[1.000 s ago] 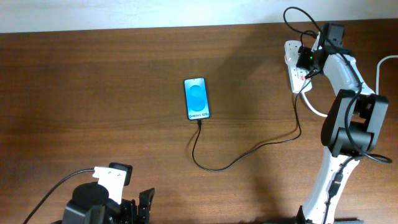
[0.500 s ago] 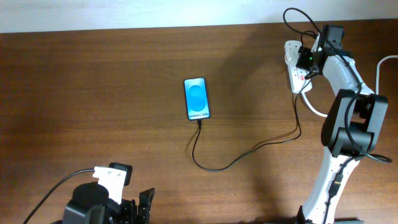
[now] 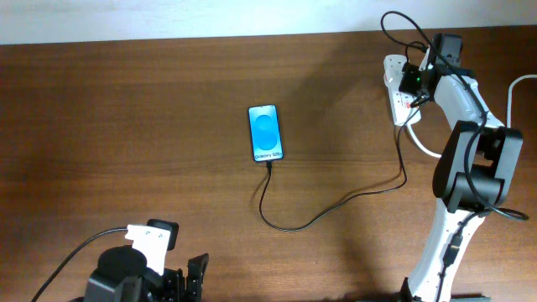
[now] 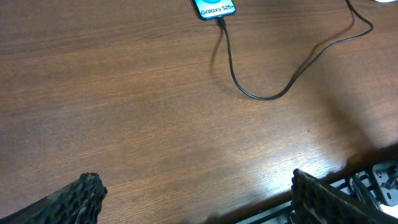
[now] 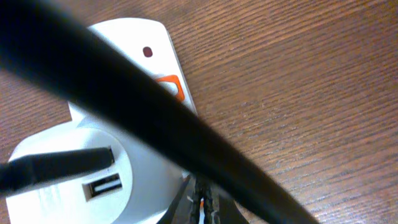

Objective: Plug charger to phone and switch on socket

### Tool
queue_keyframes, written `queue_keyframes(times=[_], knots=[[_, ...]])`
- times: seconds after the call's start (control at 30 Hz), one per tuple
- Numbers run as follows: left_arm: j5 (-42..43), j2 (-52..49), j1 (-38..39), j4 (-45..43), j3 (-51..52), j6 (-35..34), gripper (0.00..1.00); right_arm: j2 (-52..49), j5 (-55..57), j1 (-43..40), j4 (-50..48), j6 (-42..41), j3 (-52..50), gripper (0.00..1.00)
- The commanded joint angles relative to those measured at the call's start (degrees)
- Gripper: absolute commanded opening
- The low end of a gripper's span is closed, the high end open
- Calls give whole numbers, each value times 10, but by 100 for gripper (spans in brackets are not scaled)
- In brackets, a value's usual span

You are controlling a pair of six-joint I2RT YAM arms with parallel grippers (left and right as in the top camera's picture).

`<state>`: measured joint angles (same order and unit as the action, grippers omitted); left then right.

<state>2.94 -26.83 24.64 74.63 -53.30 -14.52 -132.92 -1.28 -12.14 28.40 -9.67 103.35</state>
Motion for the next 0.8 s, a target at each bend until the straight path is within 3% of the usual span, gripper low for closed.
queue_keyframes(times=[0.0, 0.77], knots=[[-2, 2, 1, 1, 0, 5, 99, -12, -74, 52, 30, 2, -21, 4], [-2, 2, 1, 1, 0, 5, 99, 19, -6, 18, 18, -50, -16, 4]])
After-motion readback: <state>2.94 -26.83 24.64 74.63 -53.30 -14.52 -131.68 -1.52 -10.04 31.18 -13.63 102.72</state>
